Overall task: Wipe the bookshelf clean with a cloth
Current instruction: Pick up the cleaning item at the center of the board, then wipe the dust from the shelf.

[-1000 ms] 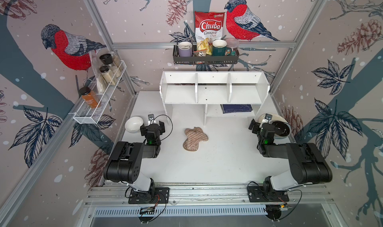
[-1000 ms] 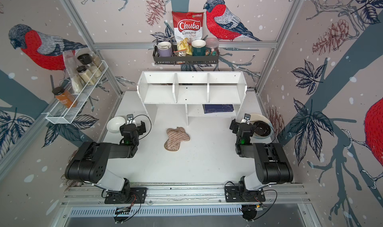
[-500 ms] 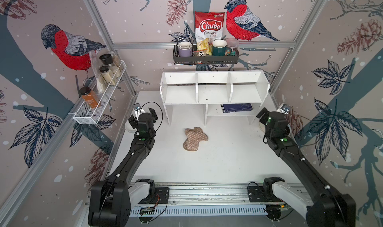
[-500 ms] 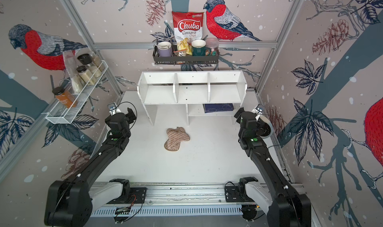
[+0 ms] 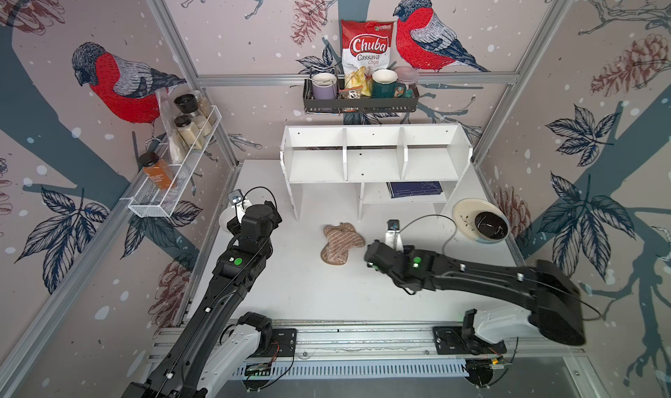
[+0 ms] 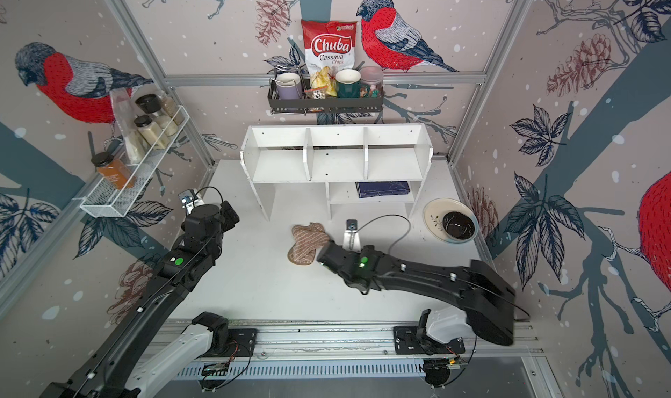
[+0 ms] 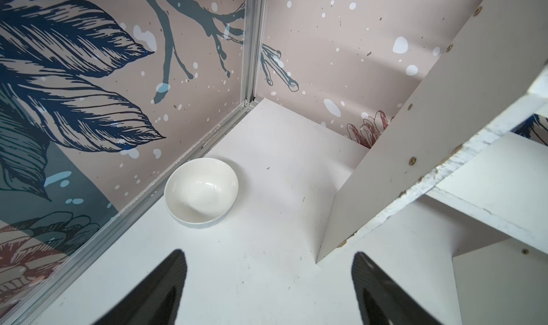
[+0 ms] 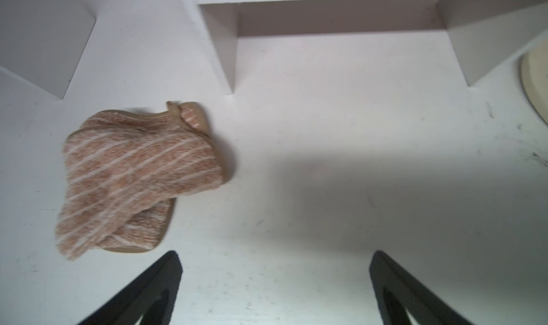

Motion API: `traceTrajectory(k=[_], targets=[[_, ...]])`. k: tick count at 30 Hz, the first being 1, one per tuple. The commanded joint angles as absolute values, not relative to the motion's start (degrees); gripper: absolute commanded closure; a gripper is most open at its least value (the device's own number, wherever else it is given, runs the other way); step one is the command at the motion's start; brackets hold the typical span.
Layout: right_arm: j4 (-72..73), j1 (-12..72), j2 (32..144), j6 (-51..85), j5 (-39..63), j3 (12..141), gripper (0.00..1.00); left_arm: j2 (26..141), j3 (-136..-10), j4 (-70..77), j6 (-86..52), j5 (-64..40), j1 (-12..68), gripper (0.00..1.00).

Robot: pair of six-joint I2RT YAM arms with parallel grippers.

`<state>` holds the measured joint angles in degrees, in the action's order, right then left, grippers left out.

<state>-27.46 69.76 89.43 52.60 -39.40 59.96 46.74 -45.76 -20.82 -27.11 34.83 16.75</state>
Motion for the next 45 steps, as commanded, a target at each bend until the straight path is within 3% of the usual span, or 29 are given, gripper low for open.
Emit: traceTrajectory(k=[1, 6, 8, 14, 16, 21, 27, 33, 40, 45], targets=[[-26.33, 70.62, 98.9, 49.94, -40.02, 69.14, 0.0, 45.14, -46.02, -22.43, -26.4, 34.05, 16.86, 0.08], [-19.38, 66.02, 104.7, 48.75, -26.11, 71.29, 0.01, 44.09, -46.93, -21.92, -27.17, 33.0, 16.83, 0.04], [-17.56, 63.5, 107.64, 48.41, -21.34, 70.85, 0.06, 45.28, -48.16, -22.59, -28.31, 32.04, 16.82, 0.04], [-13.76, 63.01, 114.12, 43.88, -15.97, 71.89, 0.16, 51.93, -53.71, -24.81, -27.22, 28.02, 16.83, 0.04], [-13.38, 62.97, 115.81, 43.6, -15.12, 72.34, 0.3, 53.61, -55.6, -25.48, -26.71, 27.66, 16.85, 0.05], [-13.76, 63.0, 115.31, 44.39, -16.02, 70.57, 0.99, 58.03, -61.34, -26.22, -24.28, 27.34, 16.81, 0.05], [-15.33, 61.81, 100.18, 43.98, -24.97, 65.28, 1.0, 66.02, -69.68, -25.5, -21.06, 22.09, 16.82, 0.04], [-23.55, 56.03, 90.61, 40.9, -34.08, 72.97, 1.0, 72.69, -74.48, -21.55, -18.47, 21.58, 16.38, 0.13], [-21.73, 50.63, 90.96, 37.72, -34.19, 79.87, 1.0, 78.54, -77.49, -18.97, -18.05, 18.36, 14.59, 0.44], [-15.67, 50.34, 97.75, 38.72, -30.32, 75.29, 1.0, 80.31, -76.88, -16.95, -17.39, 17.02, 14.5, 0.61]])
